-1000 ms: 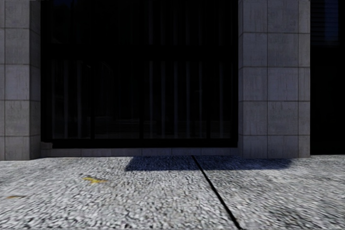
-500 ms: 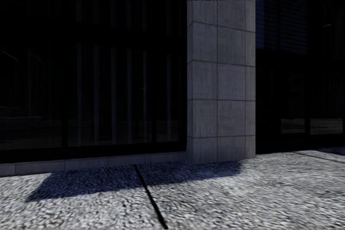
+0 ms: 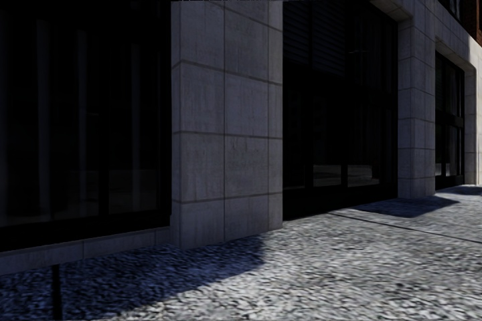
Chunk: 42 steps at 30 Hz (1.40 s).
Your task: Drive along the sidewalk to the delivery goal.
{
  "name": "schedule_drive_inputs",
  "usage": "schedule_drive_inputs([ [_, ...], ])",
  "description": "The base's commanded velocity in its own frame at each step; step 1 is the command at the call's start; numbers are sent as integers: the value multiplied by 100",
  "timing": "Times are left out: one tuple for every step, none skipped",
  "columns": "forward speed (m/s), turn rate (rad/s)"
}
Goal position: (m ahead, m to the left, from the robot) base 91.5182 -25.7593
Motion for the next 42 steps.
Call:
schedule_drive_inputs([
  [136, -81],
  [136, -81],
  [136, -82],
  [136, -82],
  [136, -82],
  [136, -82],
  [136, -82],
  [136, -82],
  [136, -82],
  [136, -82],
  [136, -82],
  [136, -82],
  [136, -82],
  [136, -82],
  [136, -82],
  [136, -82],
  [136, -82],
  [136, -82],
  [136, -82],
  [139, -82],
  [151, -82],
  [200, -82],
  [200, -82],
  [200, -82],
  [200, -82],
  [200, -82],
  [200, -82],
  [200, -82],
  [200, -81],
  [200, -76],
  [200, -70],
  [200, -63],
  [200, -58],
  [200, -58],
  [200, -43],
  [200, -21],
  [200, -11],
  [200, -7],
  [200, -7],
  [200, -6],
  [200, -5],
  [200, -8],
])
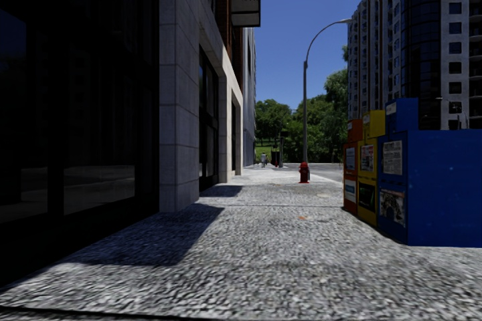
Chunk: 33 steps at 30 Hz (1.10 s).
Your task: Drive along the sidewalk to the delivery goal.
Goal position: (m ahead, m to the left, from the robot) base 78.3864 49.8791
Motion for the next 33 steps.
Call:
schedule_drive_inputs([
  [200, -19],
  [200, -19],
  [200, -28],
  [200, -31],
  [200, -31],
  [200, -31],
  [200, -31],
  [200, -31],
  [200, -37],
  [200, -49],
  [200, -55],
  [200, -55],
  [200, -53],
  [200, -53],
  [200, -46],
  [200, -34],
  [200, -8],
  [200, -8],
  [200, 0],
  [200, 0],
  [200, 0],
  [200, 0],
  [200, 0],
  [200, 0],
  [200, 0],
  [200, 0],
  [200, 0],
  [200, 0],
  [200, 0],
  [200, 0],
  [200, 0],
  [200, 0],
  [200, 0],
])
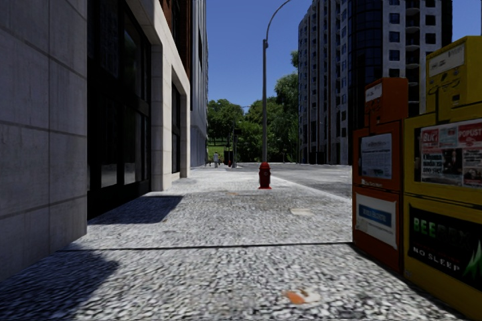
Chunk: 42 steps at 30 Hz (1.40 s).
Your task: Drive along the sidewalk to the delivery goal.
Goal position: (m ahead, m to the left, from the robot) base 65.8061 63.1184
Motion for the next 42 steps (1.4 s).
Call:
schedule_drive_inputs([
  [200, 0],
  [200, 0],
  [200, 0],
  [200, 0],
  [200, 0],
  [200, 0],
  [200, 0],
  [200, 0],
  [200, 0],
  [200, 0],
  [200, 6],
  [200, 13],
  [200, 13],
  [200, 16],
  [200, 18],
  [200, 19],
  [200, 21],
  [200, 21],
  [200, 21],
  [200, 21],
  [200, 21],
  [200, 26],
  [200, 26],
  [200, 28],
  [200, 26],
  [200, 17],
  [200, 4],
  [200, 4],
  [200, 0],
  [200, 0],
  [200, 0],
  [200, 0],
  [200, 0],
  [200, 0],
  [200, 0],
  [200, 0],
  [200, 0],
  [200, 0],
  [200, 0],
  [200, 0],
  [200, 0],
  [200, 0],
])
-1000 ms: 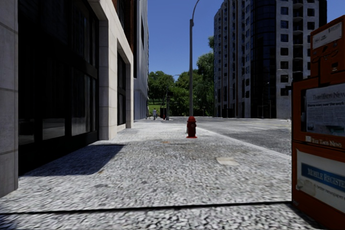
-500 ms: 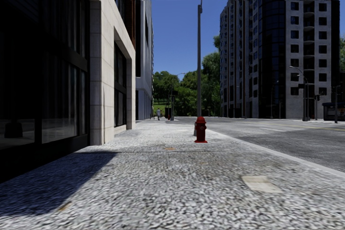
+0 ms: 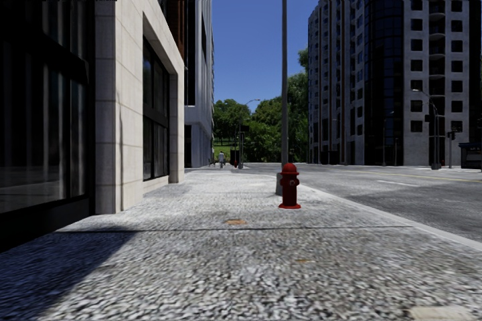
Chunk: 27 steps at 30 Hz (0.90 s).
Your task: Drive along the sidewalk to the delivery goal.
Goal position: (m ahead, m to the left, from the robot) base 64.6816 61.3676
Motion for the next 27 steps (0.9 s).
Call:
schedule_drive_inputs([
  [200, 0],
  [200, 0],
  [200, 0],
  [200, 0],
  [200, 0],
  [200, 0],
  [200, 0],
  [200, 0],
  [200, 0],
  [200, 0],
  [200, 0],
  [200, 0],
  [200, 0],
  [200, 0],
  [200, 0],
  [200, 0],
  [200, 0],
  [200, 0],
  [200, 0],
  [200, 0],
  [200, 0],
  [200, 0],
  [200, 0],
  [200, 0],
  [200, 0],
  [200, 0],
  [200, 0],
])
